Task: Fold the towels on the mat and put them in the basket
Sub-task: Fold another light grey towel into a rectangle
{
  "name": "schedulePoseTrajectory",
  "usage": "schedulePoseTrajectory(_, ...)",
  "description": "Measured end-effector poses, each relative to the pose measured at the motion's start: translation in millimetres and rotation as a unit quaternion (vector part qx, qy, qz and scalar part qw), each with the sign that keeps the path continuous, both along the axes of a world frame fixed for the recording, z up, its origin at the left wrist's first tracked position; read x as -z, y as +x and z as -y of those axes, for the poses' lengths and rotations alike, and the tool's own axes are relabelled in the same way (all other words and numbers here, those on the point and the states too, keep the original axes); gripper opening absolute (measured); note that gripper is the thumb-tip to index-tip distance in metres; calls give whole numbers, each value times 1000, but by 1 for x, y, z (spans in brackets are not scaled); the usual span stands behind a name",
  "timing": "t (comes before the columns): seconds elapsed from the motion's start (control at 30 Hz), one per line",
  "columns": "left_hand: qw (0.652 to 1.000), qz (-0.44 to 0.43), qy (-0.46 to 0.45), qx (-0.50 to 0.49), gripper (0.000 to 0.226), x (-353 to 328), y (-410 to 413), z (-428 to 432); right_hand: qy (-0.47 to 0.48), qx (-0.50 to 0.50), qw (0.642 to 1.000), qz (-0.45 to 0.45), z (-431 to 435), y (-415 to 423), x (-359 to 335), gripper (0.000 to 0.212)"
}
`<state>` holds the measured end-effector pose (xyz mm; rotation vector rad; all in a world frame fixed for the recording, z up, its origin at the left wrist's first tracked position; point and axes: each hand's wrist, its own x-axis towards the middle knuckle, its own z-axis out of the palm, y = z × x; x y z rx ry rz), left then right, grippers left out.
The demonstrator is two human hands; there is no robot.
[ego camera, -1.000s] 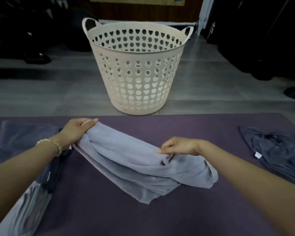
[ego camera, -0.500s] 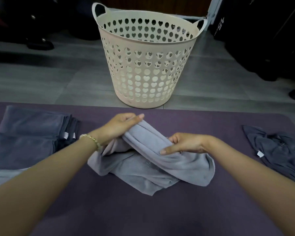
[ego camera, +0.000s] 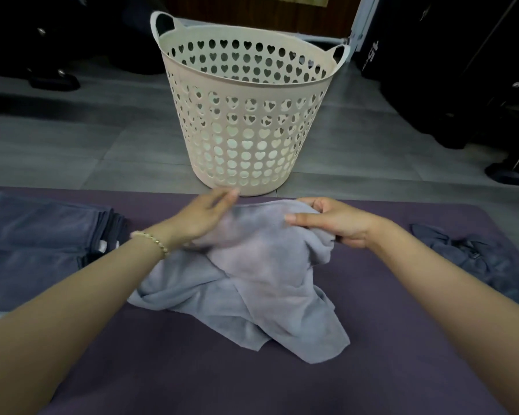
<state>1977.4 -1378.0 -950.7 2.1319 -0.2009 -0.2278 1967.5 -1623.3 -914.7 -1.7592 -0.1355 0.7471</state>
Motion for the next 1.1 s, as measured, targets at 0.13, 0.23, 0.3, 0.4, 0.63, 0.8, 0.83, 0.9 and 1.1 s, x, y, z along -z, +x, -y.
schedulePoseTrajectory(0.13,968,-113,-109,197,54,-22,-5,60,30,9,999,-25,11,-2,-15,31)
schedulePoseTrajectory(0.23,980,-49,-90,174,34,-21,6,77,12,82,997,7,32,-10,-17,15)
schedulePoseTrajectory(0.3,979,-32,-112,169,15,-20,12,83,20,134,990,27,46,-21,-13,6)
schedulePoseTrajectory(0.4,977,-9,-146,153,16,-18,13,100,15,168,984,58,57,-40,-8,12)
schedulePoseTrajectory(0.63,964,-57,-189,177,27,-22,5,117,90,263,952,125,71,-45,-12,17)
schedulePoseTrajectory(0.8,976,-119,-43,176,67,10,4,73,190,386,901,54,130,-34,3,24)
schedulePoseTrajectory(0.83,979,-113,-38,167,68,12,3,68,171,401,899,41,137,-32,10,29)
schedulePoseTrajectory(0.9,980,-103,-50,163,60,12,3,64,71,406,910,44,136,-30,20,28)
schedulePoseTrajectory(1.1,974,-50,-58,213,21,-10,-4,93,-165,8,980,114,55,-35,2,40)
